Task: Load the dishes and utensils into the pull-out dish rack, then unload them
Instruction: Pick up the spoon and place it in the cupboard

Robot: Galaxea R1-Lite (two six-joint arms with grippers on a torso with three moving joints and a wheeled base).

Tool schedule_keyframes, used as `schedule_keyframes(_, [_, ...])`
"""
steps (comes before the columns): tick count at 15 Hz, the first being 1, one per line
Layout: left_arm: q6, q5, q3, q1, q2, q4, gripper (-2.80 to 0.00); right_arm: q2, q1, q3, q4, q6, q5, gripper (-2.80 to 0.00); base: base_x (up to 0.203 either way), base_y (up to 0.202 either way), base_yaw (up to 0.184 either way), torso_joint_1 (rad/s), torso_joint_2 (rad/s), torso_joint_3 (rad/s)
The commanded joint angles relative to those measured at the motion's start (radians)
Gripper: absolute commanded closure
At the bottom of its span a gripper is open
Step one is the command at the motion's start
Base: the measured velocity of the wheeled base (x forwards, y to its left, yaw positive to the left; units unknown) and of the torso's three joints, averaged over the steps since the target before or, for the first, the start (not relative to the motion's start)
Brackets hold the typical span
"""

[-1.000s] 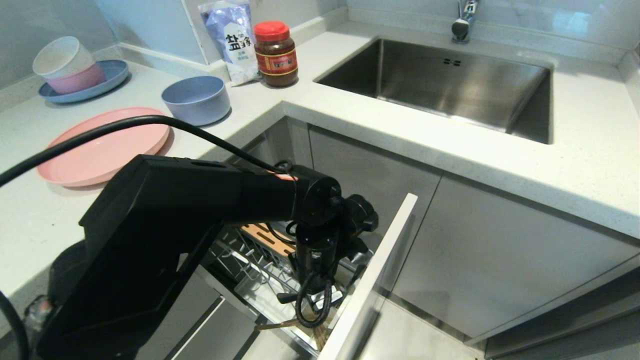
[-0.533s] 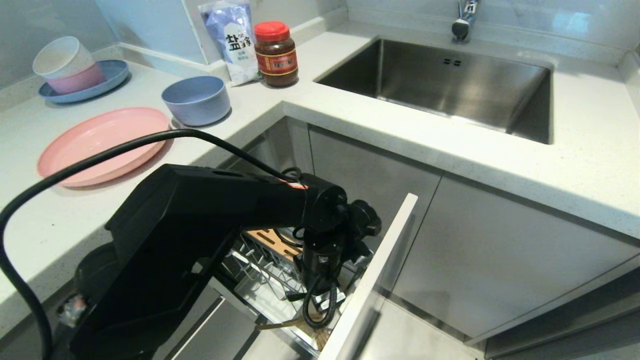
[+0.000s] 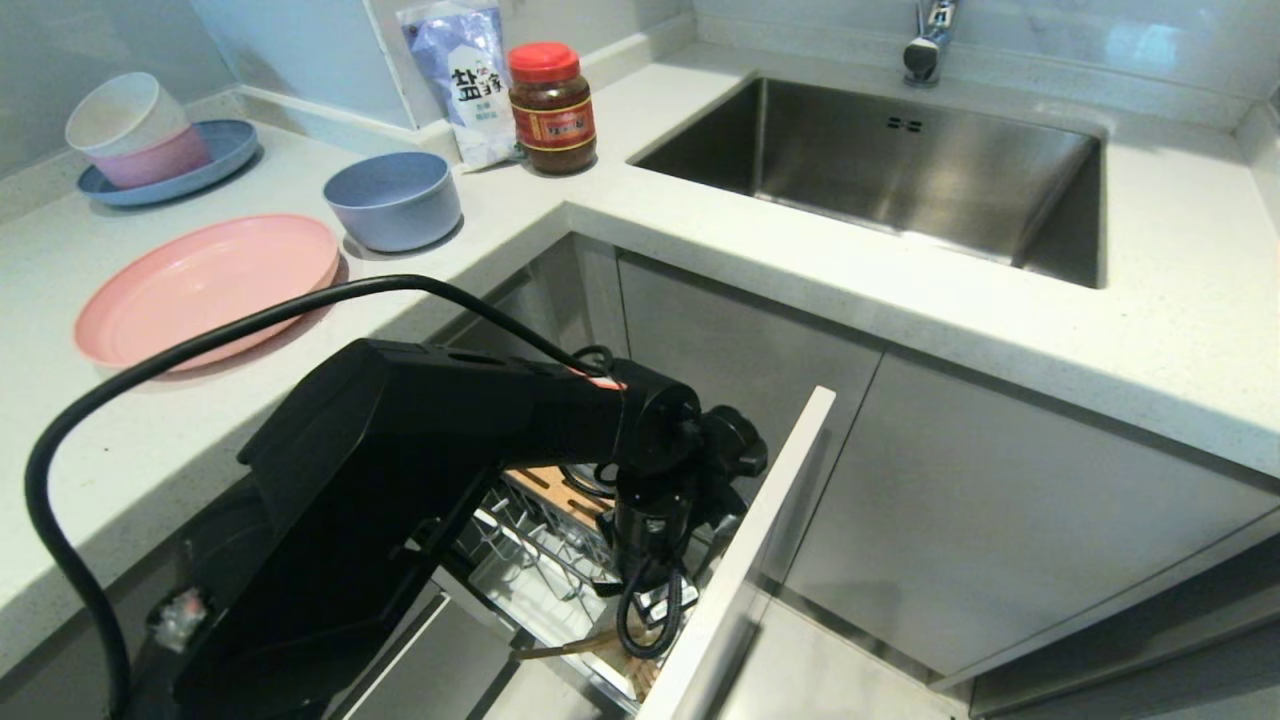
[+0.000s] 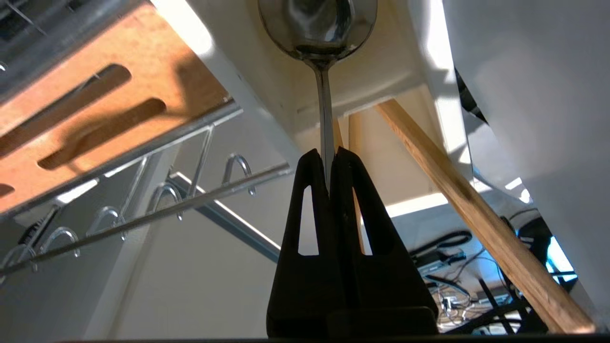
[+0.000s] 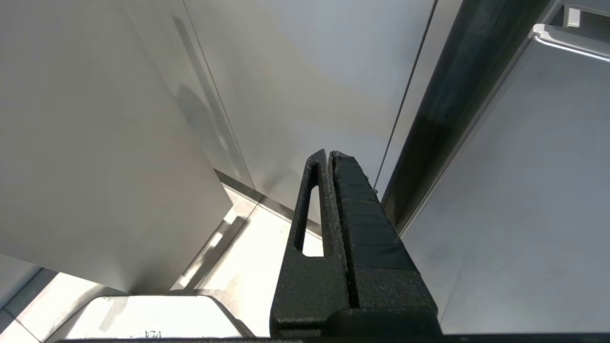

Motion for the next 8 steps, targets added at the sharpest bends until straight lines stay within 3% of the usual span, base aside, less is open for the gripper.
schedule_keyframes(1, [0.005, 0.002, -0.001, 0.000, 0.006, 0.002, 0.00, -0.004, 0.000, 0.002, 0.000, 0.000, 0.000, 0.00, 0.000, 0.000, 0.000, 0.000, 0.00, 0.000])
schedule_keyframes(2, [0.005, 0.002, 0.000, 0.000, 0.006, 0.002, 0.00, -0.004, 0.001, 0.002, 0.000, 0.000, 0.000, 0.00, 0.000, 0.000, 0.000, 0.000, 0.00, 0.000])
schedule_keyframes(3, [0.005, 0.003, -0.001, 0.000, 0.005, 0.000, -2.80, -0.004, 0.000, 0.002, 0.000, 0.000, 0.000, 0.00, 0.000, 0.000, 0.000, 0.000, 0.00, 0.000])
schedule_keyframes(8, [0.003, 0.014, -0.001, 0.002, 0.003, -0.029, -2.80, -0.004, 0.000, 0.002, 0.000, 0.000, 0.000, 0.00, 0.000, 0.000, 0.000, 0.000, 0.00, 0.000])
